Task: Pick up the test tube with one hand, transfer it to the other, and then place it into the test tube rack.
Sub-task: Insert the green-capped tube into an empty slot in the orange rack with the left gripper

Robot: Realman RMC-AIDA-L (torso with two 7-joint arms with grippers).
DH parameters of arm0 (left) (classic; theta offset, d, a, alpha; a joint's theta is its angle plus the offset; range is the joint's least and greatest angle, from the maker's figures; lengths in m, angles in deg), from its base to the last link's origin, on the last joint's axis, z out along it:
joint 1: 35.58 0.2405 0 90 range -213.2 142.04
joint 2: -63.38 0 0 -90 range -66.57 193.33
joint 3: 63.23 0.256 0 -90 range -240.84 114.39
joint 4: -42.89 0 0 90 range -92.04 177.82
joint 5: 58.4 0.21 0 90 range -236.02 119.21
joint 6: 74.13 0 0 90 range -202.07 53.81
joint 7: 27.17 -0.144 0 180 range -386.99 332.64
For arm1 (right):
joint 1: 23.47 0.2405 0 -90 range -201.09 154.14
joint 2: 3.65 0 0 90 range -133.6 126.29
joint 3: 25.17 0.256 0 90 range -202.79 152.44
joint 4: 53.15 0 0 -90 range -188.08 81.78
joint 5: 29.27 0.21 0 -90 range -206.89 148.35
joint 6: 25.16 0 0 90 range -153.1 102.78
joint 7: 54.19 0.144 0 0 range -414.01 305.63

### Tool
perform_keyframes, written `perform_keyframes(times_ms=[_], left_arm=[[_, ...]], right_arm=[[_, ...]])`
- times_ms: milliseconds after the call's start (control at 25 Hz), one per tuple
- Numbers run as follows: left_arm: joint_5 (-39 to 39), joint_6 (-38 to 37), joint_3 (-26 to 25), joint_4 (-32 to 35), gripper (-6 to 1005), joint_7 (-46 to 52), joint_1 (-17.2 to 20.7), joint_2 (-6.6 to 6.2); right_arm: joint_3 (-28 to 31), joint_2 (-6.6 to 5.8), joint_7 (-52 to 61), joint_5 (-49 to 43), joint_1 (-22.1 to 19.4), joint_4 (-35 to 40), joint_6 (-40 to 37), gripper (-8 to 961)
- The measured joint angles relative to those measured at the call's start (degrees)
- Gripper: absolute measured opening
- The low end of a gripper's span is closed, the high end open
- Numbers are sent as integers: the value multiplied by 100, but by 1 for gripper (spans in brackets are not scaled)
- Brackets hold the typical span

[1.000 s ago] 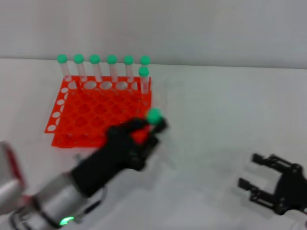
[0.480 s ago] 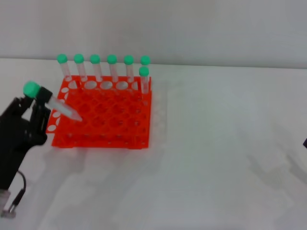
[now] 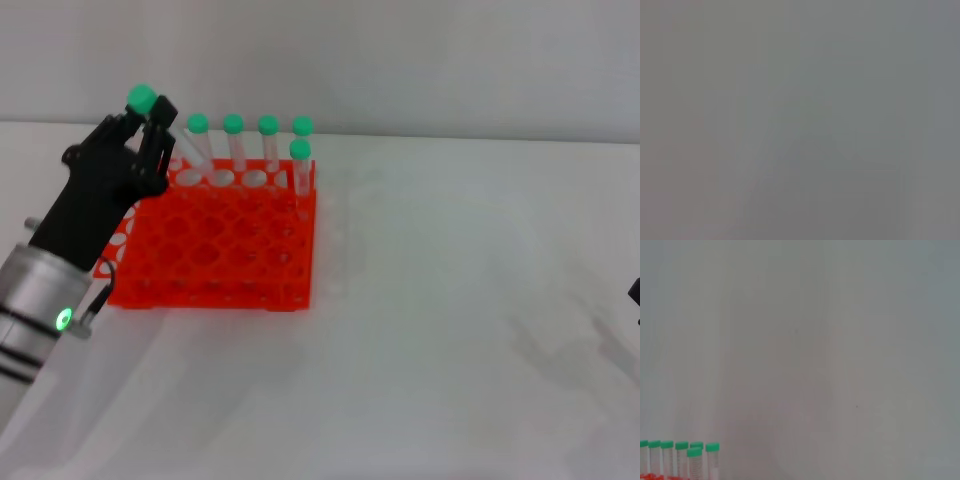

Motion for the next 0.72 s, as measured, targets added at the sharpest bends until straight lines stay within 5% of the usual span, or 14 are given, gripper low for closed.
perform_keyframes(times_ms=[360,720], left_arm=[[-81,-956,-187,-11,244,30,-582,-129],[-99,-1810,-201,-21,244,-251,-860,-33]], right_arm=[[66,-2,-44,71,38,-15,-111,873],[71,14,-453,225,137,-65,-121,873]])
